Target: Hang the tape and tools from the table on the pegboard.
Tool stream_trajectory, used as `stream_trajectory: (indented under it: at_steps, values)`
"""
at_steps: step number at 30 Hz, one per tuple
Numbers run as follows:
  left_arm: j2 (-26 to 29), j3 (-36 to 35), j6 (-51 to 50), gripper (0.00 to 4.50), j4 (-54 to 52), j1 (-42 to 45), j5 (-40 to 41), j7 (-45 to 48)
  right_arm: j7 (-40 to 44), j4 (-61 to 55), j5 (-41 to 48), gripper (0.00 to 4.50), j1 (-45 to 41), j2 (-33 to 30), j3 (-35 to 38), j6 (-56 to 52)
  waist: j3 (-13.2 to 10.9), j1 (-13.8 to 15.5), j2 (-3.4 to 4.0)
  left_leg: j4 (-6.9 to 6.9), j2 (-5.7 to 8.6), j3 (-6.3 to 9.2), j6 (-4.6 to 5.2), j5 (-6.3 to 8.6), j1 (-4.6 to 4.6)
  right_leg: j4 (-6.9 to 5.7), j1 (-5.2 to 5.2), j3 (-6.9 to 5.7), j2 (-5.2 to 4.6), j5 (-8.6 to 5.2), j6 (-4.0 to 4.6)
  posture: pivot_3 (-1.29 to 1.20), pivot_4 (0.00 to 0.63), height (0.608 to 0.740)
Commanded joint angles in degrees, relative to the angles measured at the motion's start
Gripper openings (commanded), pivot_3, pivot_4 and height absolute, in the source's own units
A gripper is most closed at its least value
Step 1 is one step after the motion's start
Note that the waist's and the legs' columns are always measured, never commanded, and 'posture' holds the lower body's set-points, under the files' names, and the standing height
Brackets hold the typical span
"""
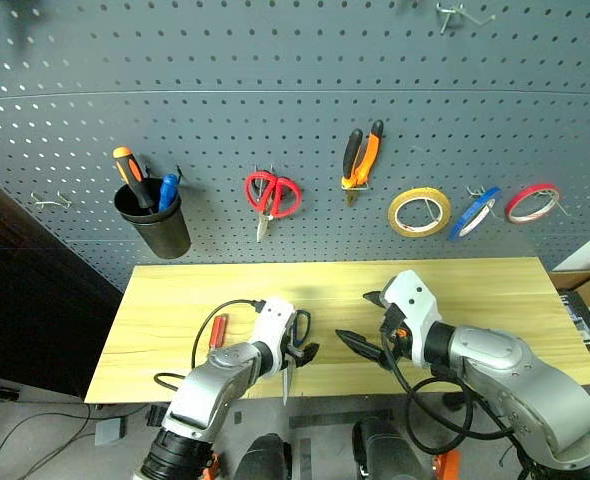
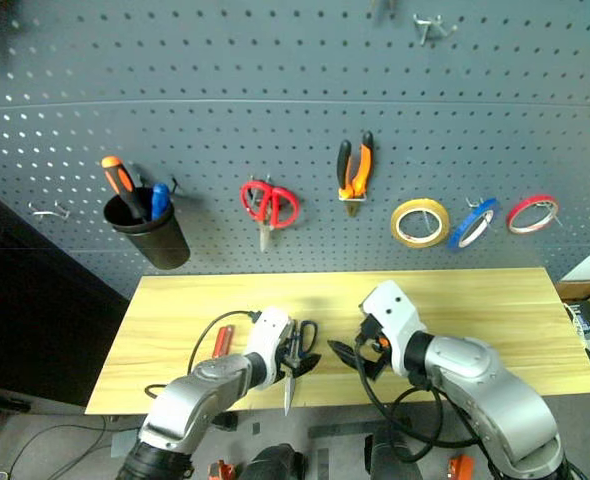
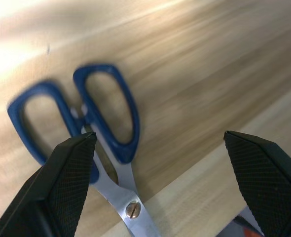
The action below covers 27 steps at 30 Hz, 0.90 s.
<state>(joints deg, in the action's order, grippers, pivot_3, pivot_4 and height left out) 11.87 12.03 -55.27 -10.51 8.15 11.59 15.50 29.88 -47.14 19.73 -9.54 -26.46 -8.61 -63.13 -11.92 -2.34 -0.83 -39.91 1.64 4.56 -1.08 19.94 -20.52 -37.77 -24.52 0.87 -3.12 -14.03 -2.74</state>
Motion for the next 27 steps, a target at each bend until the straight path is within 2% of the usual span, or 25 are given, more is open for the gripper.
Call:
stream_trajectory:
  at_steps: [1, 11, 20, 27]
  values:
    - [-1.92, -2.34, -3.93, 4.36, 1.70, 0.70, -1.89, -4.92, -0.08, -3.13, 2.32, 4.50, -0.22, -1.15, 1.73, -0.81, -0.21, -0.01, -0.10, 0.00, 0.00, 0.01, 0.00, 0.00, -0.02, 0.04, 0.00, -0.01, 0.00, 0.00, 0.00, -0.10, 0.253, 0.740]
    - [-7.78, -4.07, -8.22, 4.36, 8.07, 3.35, -2.02, -8.48, -0.26, -5.68, 6.68, 4.50, 0.35, -3.69, 3.43, -2.34, -0.29, -0.05, -0.08, 0.01, 0.01, 0.08, -0.03, -0.01, 0.04, 0.19, 0.20, -0.10, -0.06, 0.00, -0.01, -0.13, 0.236, 0.740]
    - [-6.71, -2.66, 1.70, 4.36, 7.05, 8.05, -4.10, -6.73, -1.46, -5.93, 8.33, 4.50, 1.64, -5.01, 4.51, -1.63, -0.29, 0.00, -0.08, 0.03, 0.00, 0.11, -0.09, -0.04, 0.06, 0.27, 0.25, -0.12, -0.06, 0.00, -0.01, -0.12, 0.226, 0.740]
    - [-7.84, -4.36, 1.82, 4.36, 12.66, 10.55, -4.19, -6.72, -2.48, -4.90, 8.69, 4.50, 0.95, -5.12, 4.37, -0.74, -0.29, -0.03, -0.08, 0.10, 0.00, 0.14, -0.23, -0.11, -0.06, 0.56, 0.24, -0.19, -0.06, 0.02, -0.04, -0.12, 0.224, 0.740]
